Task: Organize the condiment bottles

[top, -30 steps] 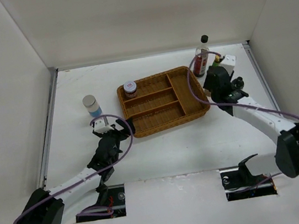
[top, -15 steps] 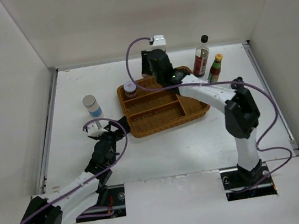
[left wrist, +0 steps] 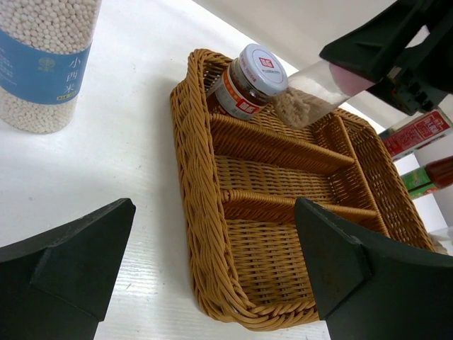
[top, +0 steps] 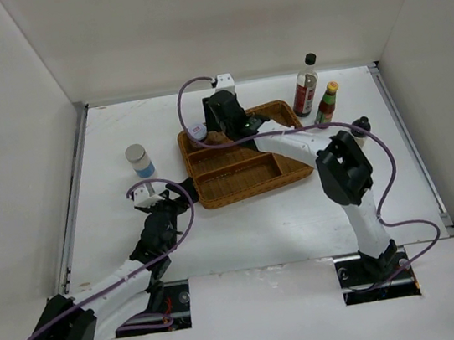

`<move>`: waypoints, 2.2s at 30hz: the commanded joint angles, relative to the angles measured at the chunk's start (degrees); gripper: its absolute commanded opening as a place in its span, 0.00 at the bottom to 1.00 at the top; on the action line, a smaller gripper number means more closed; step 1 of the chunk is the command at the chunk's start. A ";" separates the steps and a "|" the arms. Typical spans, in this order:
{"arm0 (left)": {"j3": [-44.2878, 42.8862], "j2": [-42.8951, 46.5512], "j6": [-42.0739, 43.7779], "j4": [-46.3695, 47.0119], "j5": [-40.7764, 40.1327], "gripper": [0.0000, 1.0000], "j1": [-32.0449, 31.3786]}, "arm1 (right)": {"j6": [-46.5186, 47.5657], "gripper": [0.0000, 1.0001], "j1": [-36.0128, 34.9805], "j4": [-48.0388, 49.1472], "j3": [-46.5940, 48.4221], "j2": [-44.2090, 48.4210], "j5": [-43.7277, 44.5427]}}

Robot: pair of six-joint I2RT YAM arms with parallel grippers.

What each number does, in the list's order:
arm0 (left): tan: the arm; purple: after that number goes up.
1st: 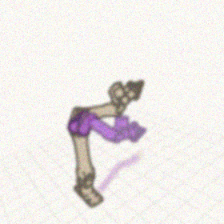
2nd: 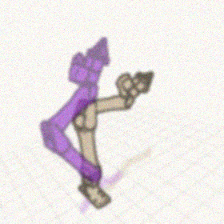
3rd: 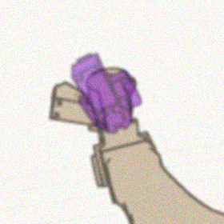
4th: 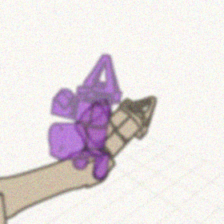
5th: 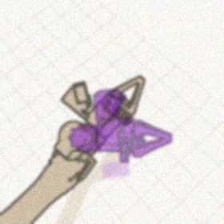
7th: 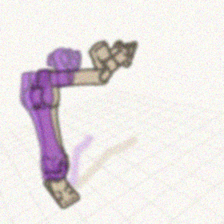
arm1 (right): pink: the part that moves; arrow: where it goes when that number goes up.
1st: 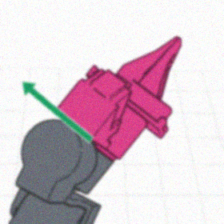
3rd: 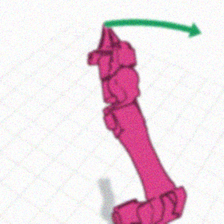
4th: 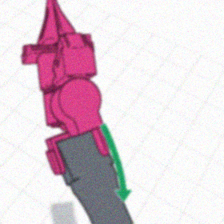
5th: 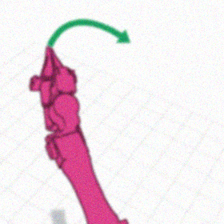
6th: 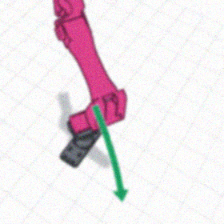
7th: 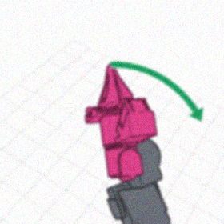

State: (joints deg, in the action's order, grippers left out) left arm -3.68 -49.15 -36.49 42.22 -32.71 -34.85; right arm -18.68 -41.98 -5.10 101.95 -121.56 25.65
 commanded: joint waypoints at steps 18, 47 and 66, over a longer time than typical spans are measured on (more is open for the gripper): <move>-0.18 -0.95 -1.30 2.78 1.86 1.00 0.62 | -5.31 0.86 -0.78 3.00 -3.50 6.66 1.95; -0.45 -2.53 -2.09 2.96 2.65 1.00 1.06 | -5.93 1.00 41.05 3.78 -49.84 38.69 6.00; -0.62 -3.24 -2.36 3.40 3.44 1.00 0.88 | -2.34 0.57 32.46 11.79 -58.00 47.27 16.53</move>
State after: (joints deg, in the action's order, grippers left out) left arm -3.68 -52.66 -38.06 42.26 -29.76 -34.04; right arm -22.85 -5.91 1.63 43.53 -81.17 36.80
